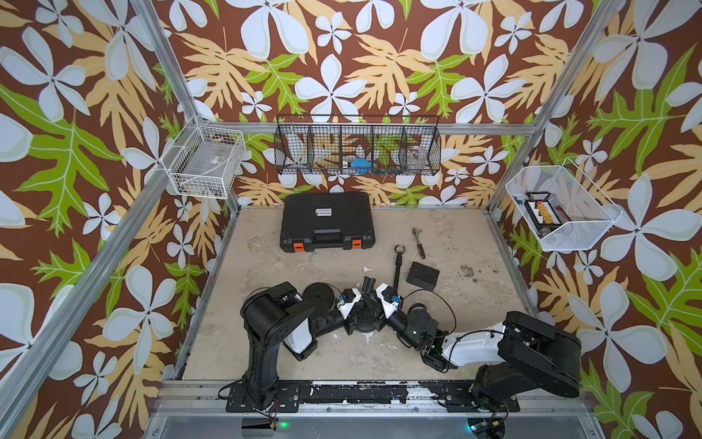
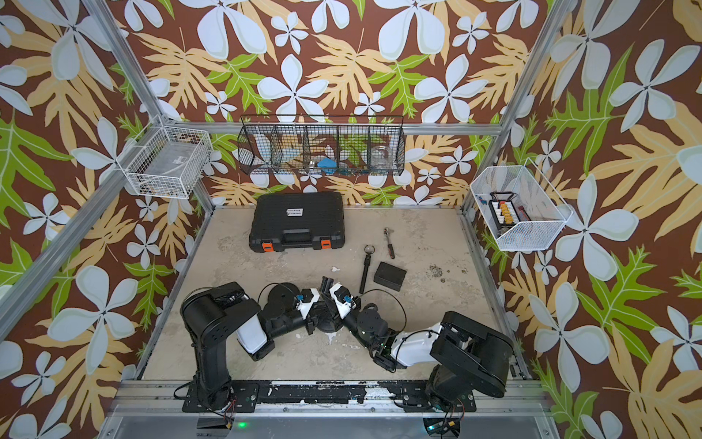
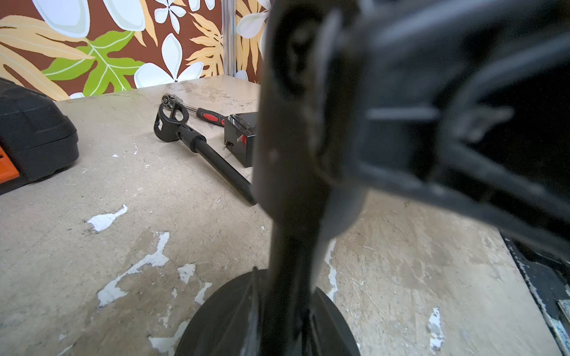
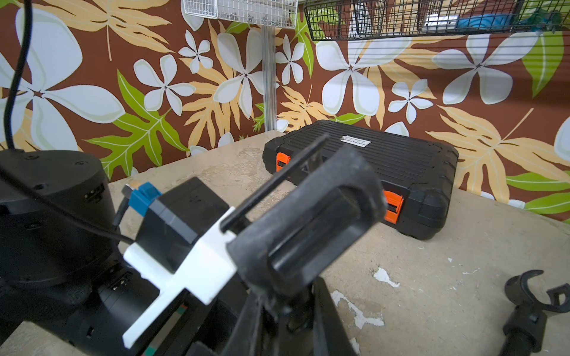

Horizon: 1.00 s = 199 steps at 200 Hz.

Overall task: Assemble a microphone stand
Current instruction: Screw the microphone stand pole into the microphone stand base.

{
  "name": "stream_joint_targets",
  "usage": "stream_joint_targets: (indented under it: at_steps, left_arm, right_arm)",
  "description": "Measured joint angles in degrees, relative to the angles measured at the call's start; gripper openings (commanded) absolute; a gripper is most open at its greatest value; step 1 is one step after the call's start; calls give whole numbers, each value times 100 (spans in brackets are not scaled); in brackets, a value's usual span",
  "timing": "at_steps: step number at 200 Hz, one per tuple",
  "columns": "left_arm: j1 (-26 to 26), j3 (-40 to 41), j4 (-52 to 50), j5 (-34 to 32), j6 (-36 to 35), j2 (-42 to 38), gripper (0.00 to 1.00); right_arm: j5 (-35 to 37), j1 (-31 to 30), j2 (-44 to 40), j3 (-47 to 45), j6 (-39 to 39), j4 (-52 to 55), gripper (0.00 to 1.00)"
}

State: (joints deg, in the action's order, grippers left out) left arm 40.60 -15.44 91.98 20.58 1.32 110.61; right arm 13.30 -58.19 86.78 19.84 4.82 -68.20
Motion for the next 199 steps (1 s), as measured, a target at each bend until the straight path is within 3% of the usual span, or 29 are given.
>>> stream_joint_targets:
  at_steps: [17, 33, 49, 68, 86, 146, 199]
  left_arm:
    - [0, 0, 33, -4, -109, 11, 11]
    - [0, 0, 52, -17, -116, 31, 9]
    - [0, 0, 116, -11, -153, 79, 8]
    - [-2, -26, 181, -59, -109, 140, 7]
    - [-2, -31, 243, -70, -94, 179, 7]
    - [-2, -33, 271, -87, -50, 190, 7]
    - [-2, -68, 293, -81, -59, 256, 6]
  right_arm:
    - [-28, 11, 20, 33, 33, 17, 2]
    - [-63, 11, 11, 55, 31, 66, 22]
    - [-201, 70, -74, 39, 52, 173, 34]
    - [-678, 286, -315, -118, 74, 835, 46]
    - [-1261, 562, -664, -247, 66, 1163, 66]
    - [-3856, 1705, -1084, -24, -450, 1657, 63]
    - [-5359, 2380, -675, 772, -1303, 2446, 60]
